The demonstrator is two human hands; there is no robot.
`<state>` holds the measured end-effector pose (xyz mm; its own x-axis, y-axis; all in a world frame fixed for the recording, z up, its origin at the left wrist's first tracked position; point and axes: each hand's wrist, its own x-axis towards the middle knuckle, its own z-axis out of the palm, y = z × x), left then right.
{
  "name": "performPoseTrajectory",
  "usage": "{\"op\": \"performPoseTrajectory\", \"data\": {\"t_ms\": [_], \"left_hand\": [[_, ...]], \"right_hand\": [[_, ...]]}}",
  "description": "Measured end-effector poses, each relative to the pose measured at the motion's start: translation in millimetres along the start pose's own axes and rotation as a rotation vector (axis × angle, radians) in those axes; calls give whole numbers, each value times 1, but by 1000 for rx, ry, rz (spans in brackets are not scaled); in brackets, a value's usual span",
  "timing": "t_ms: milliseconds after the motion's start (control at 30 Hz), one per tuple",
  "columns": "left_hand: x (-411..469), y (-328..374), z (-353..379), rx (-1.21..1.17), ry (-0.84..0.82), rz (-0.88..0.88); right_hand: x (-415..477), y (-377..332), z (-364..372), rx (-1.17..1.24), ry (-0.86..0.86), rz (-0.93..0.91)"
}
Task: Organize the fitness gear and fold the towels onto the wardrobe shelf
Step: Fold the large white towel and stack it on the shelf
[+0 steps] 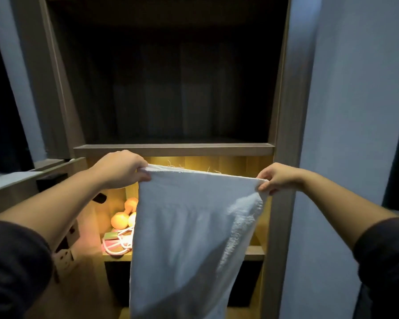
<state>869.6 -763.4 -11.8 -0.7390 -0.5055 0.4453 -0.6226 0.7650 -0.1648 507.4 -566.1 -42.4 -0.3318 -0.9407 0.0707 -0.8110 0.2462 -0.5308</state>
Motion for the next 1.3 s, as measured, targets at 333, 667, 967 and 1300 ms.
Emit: {"op": "performPoseTrajectory", "data": {"t_ms": [333, 667, 967, 1300], "left_hand": [[4, 12, -8, 65, 99, 65], [-15, -5, 1, 63, 59, 8], [3, 1, 3, 56, 51, -102], [1, -8, 13, 149, 201, -92]], "right_hand": [[9, -51, 12, -467, 135, -211], [-2, -18, -15, -294, 211, -211], [11, -32, -11, -352, 345, -208], [10, -30, -10, -335, 407, -192]]}}
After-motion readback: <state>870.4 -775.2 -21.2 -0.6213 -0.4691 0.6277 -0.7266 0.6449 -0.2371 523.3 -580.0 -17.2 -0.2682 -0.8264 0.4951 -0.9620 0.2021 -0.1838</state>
